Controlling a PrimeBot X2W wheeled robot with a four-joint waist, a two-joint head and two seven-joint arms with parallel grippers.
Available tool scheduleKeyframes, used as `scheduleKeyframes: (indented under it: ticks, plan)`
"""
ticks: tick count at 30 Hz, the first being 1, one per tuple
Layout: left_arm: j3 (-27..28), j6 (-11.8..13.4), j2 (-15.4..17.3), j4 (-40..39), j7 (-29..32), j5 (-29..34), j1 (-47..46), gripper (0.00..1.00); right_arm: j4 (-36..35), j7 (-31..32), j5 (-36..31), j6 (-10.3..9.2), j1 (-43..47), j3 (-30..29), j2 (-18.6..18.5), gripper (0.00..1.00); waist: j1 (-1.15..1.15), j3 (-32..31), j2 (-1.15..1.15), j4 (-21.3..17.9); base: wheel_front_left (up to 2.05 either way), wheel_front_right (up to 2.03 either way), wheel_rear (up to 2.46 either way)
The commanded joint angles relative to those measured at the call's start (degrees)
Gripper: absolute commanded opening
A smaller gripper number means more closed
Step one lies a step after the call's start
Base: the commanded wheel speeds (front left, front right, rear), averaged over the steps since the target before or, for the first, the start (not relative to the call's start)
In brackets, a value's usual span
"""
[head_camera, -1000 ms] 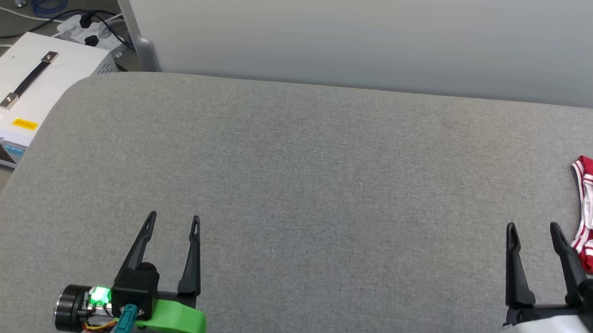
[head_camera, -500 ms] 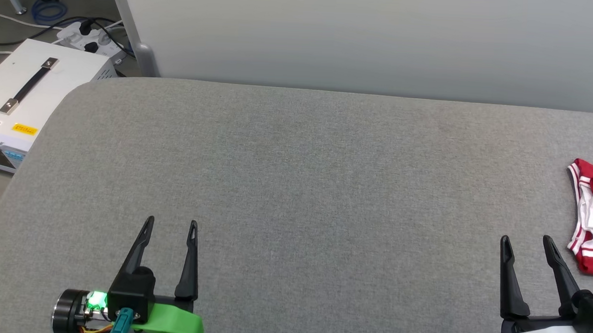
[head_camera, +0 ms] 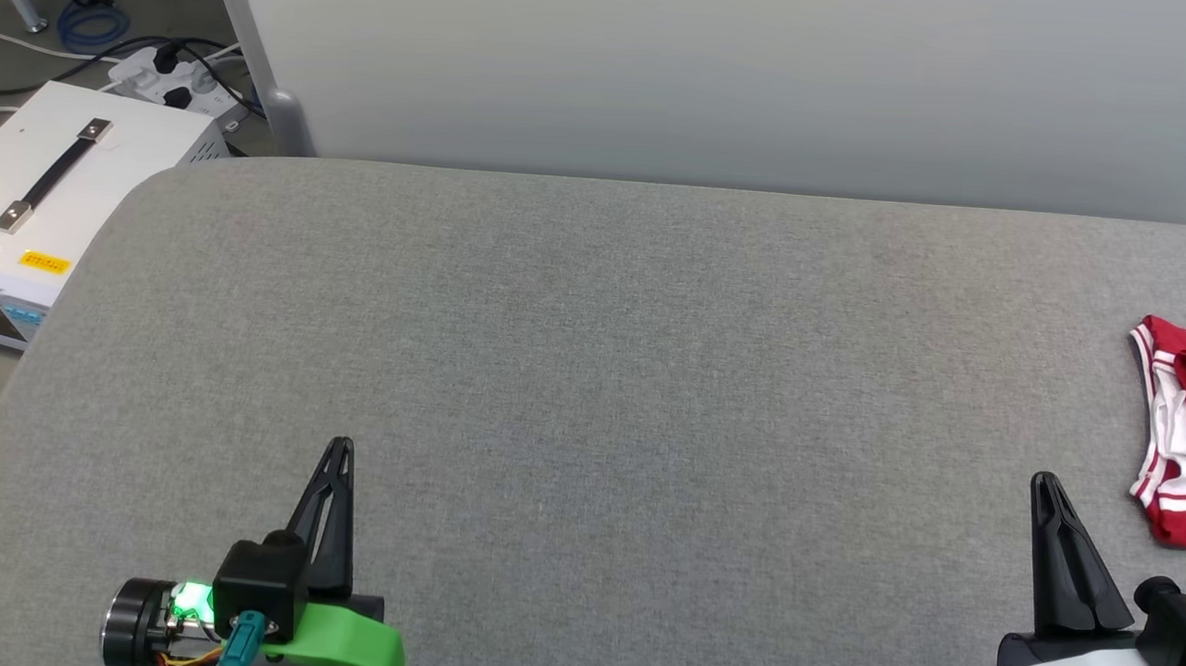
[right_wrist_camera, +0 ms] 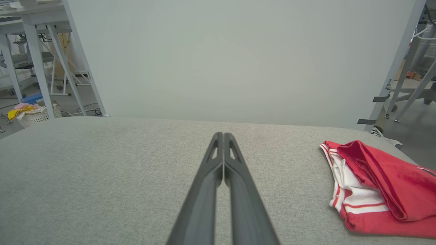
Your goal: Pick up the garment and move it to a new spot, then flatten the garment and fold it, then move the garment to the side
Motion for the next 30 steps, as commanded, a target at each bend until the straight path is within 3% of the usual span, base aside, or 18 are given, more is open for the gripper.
scheduleKeyframes:
  ticks: [1,30]
  plan:
    - [0.35,-0.3,-0.41,-0.03,0.35,0.22,-0.31,0.0,0.26,0.33,-0.34,0.0,-0.59,0.14,0.04,0.0,0.0,-0.02,0.0,-0.05,0.0,0.0,0.0]
    - [2.04,-1.17,-1.72,-0.1,3.69,0.9,-1.24,0.0,1.34,3.69,-1.78,-0.01,-2.49,1.08,0.16,0.0,0.0,-0.42,0.0,-1.03,0.0,0.0,0.0]
